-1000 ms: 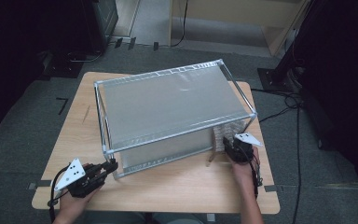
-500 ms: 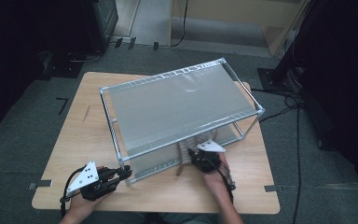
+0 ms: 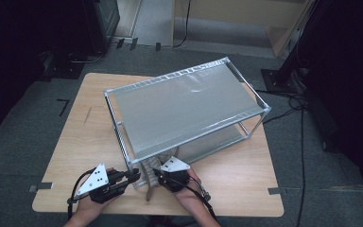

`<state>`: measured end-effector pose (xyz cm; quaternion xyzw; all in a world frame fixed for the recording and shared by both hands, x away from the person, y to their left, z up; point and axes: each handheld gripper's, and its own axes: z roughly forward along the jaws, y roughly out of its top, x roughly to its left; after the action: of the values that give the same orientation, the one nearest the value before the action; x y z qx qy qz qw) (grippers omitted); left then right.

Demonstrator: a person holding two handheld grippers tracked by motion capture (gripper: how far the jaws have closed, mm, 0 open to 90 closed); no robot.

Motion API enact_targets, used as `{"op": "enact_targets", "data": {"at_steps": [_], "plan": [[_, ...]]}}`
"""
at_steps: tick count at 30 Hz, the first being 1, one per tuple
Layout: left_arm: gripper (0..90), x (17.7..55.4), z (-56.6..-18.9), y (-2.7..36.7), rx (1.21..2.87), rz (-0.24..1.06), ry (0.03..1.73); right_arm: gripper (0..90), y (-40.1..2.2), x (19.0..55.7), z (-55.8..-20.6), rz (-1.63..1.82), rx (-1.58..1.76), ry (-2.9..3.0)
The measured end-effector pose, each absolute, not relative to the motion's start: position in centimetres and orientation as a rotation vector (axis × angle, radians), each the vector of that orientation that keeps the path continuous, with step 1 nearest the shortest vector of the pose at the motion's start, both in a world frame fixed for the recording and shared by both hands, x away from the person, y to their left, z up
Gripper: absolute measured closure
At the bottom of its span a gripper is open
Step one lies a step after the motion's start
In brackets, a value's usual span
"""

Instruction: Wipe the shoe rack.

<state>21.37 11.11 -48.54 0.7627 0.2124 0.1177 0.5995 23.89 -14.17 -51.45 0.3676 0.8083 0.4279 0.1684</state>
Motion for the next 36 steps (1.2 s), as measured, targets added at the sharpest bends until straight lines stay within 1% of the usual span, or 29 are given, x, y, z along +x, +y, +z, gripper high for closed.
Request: {"op": "enact_targets", "data": {"at_steps": [4,8,16,21,25,30,36], "plan": [[79.0,21.7,-48.6,11.0,1.762,0.279,0.503,69.6,-16.0,24.1,-51.1,1.196,1.087,2.266],[78.9,22.1,-48.6,11.4,1.757,0.294,0.523,69.6,-19.0,24.4,-50.4,1.16,1.155,2.19],[78.7,22.7,-48.6,12.3,1.728,0.337,0.616,69.9,-27.1,25.7,-49.5,1.067,1.345,1.939],[78.3,23.2,-48.6,13.0,1.71,0.36,0.672,69.9,-32.3,25.8,-48.8,1.051,1.457,1.778],[78.3,23.4,-48.6,13.2,1.707,0.371,0.684,69.9,-36.1,25.4,-48.0,1.051,1.537,1.637],[78.3,23.3,-48.5,13.2,1.712,0.394,0.693,69.8,-38.7,24.9,-47.5,1.037,1.574,1.567],[78.5,23.4,-48.5,13.6,1.706,0.433,0.74,70.8,-40.5,24.5,-46.6,1.012,1.608,1.484]]}}
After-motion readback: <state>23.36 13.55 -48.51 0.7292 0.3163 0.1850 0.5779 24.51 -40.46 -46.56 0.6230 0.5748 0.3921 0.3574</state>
